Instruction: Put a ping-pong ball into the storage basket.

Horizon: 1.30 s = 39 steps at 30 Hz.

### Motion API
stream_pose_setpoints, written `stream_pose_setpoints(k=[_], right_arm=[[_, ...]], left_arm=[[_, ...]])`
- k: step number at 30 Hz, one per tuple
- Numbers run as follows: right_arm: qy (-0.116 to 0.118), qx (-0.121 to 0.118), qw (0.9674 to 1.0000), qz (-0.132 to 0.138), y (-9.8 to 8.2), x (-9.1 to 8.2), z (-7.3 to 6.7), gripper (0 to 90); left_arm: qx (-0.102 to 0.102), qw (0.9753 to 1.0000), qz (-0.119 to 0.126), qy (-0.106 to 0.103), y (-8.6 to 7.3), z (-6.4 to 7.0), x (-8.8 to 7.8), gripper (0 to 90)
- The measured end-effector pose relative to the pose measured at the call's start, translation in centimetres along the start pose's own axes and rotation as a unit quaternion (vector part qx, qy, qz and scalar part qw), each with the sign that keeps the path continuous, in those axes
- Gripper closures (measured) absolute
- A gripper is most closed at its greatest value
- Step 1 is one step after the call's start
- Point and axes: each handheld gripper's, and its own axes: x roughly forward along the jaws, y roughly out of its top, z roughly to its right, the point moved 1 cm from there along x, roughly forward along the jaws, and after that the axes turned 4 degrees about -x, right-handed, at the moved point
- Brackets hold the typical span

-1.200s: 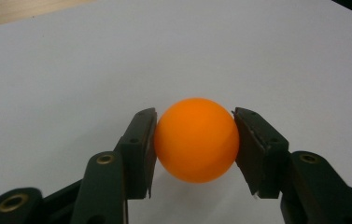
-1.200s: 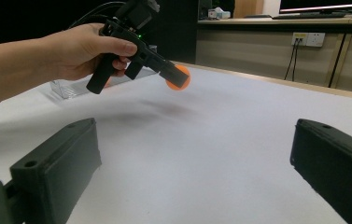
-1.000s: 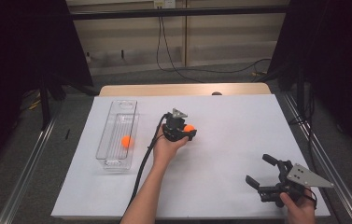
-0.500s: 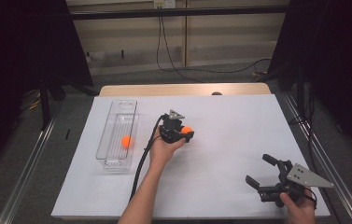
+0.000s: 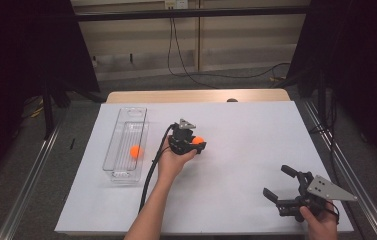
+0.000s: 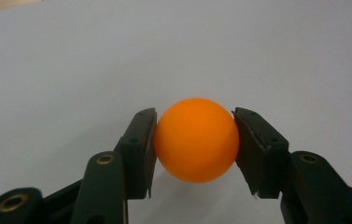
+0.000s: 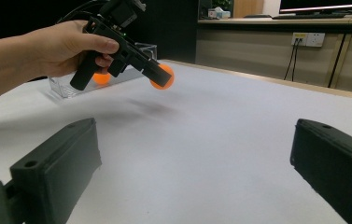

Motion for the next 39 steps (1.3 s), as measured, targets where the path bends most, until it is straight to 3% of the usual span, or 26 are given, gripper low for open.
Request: stream_pose_setpoints(k=[6,17,33,39], right_arm=[[0.0,0.0,1.0,0.0,0.0,0.0,0.0,1.1],[0.0,0.0,1.0,0.0,0.0,0.0,0.0,1.2],[0.001,0.0,1.0,0.0,0.0,0.1,-0.1,1.2],[0.002,-0.001,1.0,-0.001,0.0,0.1,-0.1,1.2]], left_arm=[[-0.006,1.0,-0.001,-0.006,-0.2,-0.2,-0.1,51.0],[0.0,0.9999,-0.01,0.006,-0.6,-0.8,-0.6,51.0],[-0.025,0.9996,-0.006,0.007,-0.9,-1.8,-1.9,51.0],[-0.024,0.9996,-0.005,0.012,-0.8,-2.2,-2.3,51.0]])
